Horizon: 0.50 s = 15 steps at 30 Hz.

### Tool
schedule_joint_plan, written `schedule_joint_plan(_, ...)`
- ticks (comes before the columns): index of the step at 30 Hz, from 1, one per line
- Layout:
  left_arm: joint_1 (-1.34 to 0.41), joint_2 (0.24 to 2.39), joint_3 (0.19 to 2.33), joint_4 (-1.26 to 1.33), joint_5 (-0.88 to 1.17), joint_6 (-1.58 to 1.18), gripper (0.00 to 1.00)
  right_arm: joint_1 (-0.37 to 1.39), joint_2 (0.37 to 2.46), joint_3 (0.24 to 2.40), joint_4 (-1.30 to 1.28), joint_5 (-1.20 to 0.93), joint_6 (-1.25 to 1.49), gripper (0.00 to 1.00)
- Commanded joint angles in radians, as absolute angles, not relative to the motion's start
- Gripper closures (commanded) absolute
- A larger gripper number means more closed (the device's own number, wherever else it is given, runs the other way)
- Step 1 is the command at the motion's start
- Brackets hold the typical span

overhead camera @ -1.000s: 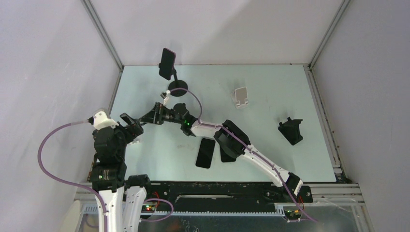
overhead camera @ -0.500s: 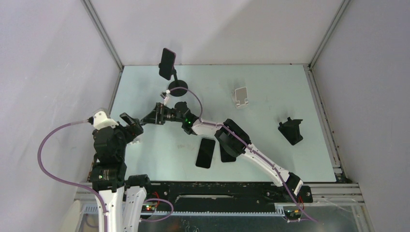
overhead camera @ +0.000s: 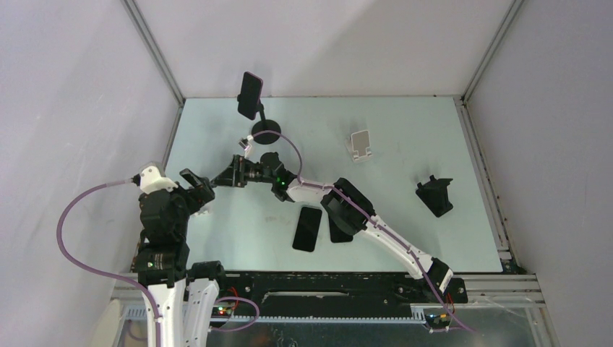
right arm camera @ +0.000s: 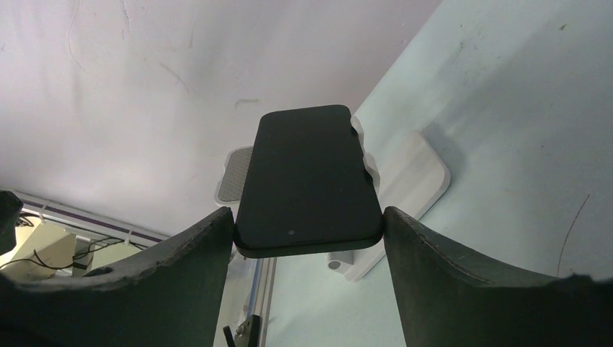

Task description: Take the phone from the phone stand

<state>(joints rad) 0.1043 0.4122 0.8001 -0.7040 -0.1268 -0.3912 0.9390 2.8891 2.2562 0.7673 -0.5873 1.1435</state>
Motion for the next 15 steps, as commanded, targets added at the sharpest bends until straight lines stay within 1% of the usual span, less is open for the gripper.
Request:
schedule_joint_plan(1, 0.114, 0.420, 0.792, -0.667, -0.117, -0.370, 0.05, 0.936, 2.867, 2.301, 0.802, -0.583, 1.143, 0.27)
schedule_joint_plan(6, 0.113, 0.420, 0.791, -0.668, -0.115, -0.370, 0.05, 0.931, 2.858, 2.266, 0.872, -0.567, 1.169, 0.36)
schedule_joint_plan(10, 0.113, 0.419, 0.792, -0.668, -0.116, -0.370, 0.05, 0.924, 2.810, 2.153, 0.944, -0.531, 1.163, 0.37)
schedule_joint_plan(15, 0.114, 0.423, 0.792, -0.668, -0.115, -0.369, 0.05, 0.911, 2.760, 2.083, 0.981, -0.540, 1.144, 0.37)
